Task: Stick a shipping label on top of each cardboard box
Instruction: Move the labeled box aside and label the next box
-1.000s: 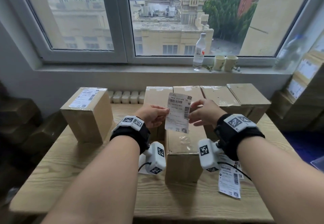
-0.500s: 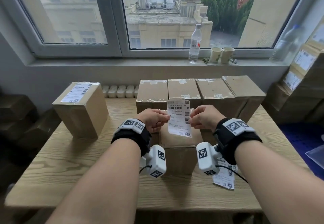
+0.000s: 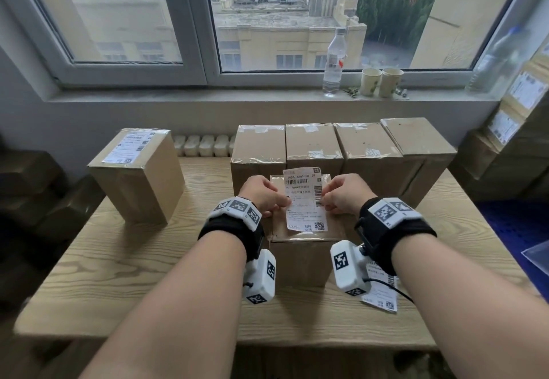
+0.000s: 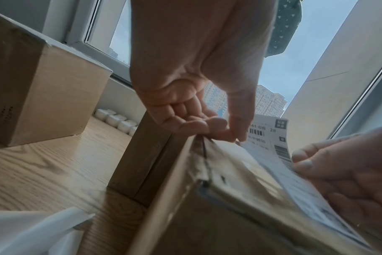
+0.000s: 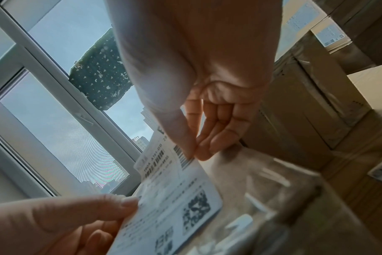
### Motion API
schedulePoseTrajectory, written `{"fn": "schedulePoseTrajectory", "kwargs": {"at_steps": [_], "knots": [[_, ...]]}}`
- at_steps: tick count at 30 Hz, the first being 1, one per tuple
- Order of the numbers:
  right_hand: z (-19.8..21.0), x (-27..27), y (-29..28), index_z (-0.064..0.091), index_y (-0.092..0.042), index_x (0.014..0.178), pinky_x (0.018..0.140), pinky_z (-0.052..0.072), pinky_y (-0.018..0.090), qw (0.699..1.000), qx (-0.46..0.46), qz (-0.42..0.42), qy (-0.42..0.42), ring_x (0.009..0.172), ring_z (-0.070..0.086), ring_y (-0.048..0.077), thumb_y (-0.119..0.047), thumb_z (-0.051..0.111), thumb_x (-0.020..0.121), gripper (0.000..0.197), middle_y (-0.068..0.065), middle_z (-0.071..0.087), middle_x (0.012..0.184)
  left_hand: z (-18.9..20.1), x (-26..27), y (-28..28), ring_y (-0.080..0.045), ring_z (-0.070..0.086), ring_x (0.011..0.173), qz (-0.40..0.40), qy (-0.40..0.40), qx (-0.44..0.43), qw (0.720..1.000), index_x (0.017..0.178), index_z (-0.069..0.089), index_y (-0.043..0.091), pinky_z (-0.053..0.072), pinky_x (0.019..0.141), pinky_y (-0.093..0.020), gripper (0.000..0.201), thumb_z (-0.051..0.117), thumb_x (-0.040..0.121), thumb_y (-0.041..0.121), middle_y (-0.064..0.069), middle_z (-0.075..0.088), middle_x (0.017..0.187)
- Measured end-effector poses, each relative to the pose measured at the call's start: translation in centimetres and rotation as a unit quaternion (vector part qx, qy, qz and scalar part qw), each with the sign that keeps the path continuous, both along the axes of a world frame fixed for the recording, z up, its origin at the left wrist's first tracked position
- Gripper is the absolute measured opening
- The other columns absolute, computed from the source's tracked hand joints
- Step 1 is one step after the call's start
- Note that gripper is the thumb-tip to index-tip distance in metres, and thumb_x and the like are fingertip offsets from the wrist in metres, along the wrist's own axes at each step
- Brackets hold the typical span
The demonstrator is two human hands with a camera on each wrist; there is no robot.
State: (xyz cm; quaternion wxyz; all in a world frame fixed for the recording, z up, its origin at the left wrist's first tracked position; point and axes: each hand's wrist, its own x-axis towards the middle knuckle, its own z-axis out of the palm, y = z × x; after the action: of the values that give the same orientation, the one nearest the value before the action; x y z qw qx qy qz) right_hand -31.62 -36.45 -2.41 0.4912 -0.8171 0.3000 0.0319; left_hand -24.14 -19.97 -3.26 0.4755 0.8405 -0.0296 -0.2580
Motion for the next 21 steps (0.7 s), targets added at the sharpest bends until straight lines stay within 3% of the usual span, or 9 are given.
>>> {"fn": "schedulePoseTrajectory", "kwargs": {"at_steps": [5,12,21], "knots": [[-0.10,0.24,0.16,0.064,-0.013,0.067,0.066,0.058,0.030,1.000,-0.029,0.003,0.006,0.065,0.066,0.018,0.003,0.070,0.078,0.021,0.008,0.069,0.075,-0.08,-0.12,-0.16,-0.019,0.068,0.074,0.003,-0.007,-0.005,1.000,0.086,0.051,0.014,0.060,0.075,-0.035,0.030,0.077,0.076,0.004,-0.009,0.070,0.091],[-0.19,0.28,0.41,0.067,-0.015,0.066,0.078,0.060,0.039,0.998,-0.066,0.007,0.008,0.080,0.072,0.023,0.000,0.072,0.076,0.019,0.006,0.072,0.079,-0.14,-0.31,-0.10,-0.023,0.072,0.083,0.008,-0.024,0.002,1.000,0.083,0.049,0.013,0.061,0.074,-0.035,0.032,0.077,0.075,0.000,-0.012,0.071,0.093],[-0.42,0.48,0.59,0.068,-0.016,0.062,0.078,0.061,0.036,0.994,-0.110,0.010,0.018,0.076,0.073,0.020,-0.003,0.074,0.072,0.017,0.005,0.074,0.077,-0.32,-0.49,-0.82,-0.020,0.072,0.076,-0.004,-0.088,0.080,0.993,0.073,0.052,0.016,0.062,0.073,-0.038,0.033,0.084,0.068,0.007,-0.004,0.068,0.081]]}}
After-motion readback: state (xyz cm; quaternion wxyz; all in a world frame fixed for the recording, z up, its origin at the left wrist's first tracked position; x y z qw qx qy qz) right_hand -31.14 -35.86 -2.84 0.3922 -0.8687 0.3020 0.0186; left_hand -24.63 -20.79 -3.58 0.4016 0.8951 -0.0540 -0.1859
